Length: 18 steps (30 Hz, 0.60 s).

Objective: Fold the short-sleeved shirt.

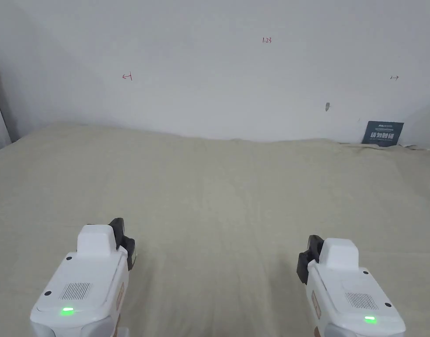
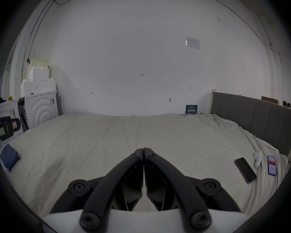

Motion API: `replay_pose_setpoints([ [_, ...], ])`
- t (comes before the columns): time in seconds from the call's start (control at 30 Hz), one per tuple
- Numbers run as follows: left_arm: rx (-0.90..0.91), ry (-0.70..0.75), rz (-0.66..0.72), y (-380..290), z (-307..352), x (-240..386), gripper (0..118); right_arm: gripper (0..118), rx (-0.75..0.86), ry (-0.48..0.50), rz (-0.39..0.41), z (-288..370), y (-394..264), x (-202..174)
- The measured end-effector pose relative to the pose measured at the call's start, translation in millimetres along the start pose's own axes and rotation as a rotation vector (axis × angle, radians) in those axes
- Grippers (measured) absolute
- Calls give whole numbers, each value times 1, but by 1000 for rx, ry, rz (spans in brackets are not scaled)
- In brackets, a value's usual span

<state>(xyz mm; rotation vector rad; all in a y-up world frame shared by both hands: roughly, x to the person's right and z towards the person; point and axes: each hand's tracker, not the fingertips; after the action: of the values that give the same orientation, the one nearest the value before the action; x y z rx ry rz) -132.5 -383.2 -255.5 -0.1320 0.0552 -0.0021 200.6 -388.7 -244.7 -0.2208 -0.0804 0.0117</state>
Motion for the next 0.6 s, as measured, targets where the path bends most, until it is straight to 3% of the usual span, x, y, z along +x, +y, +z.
replay_pose_setpoints([
  [0.2,-16,-21,-43,2,0,1,0,0,2,9,25,5,2,-4],
  [0.5,-27,-10,-35,6,0,-1,0,4,10,8,-14,4,7,-7],
  [0.57,-26,3,-37,5,-1,-2,13,21,10,-6,-12,4,7,-7],
  [0.6,-29,11,-37,6,-1,-2,23,43,7,-7,-16,4,7,-7],
])
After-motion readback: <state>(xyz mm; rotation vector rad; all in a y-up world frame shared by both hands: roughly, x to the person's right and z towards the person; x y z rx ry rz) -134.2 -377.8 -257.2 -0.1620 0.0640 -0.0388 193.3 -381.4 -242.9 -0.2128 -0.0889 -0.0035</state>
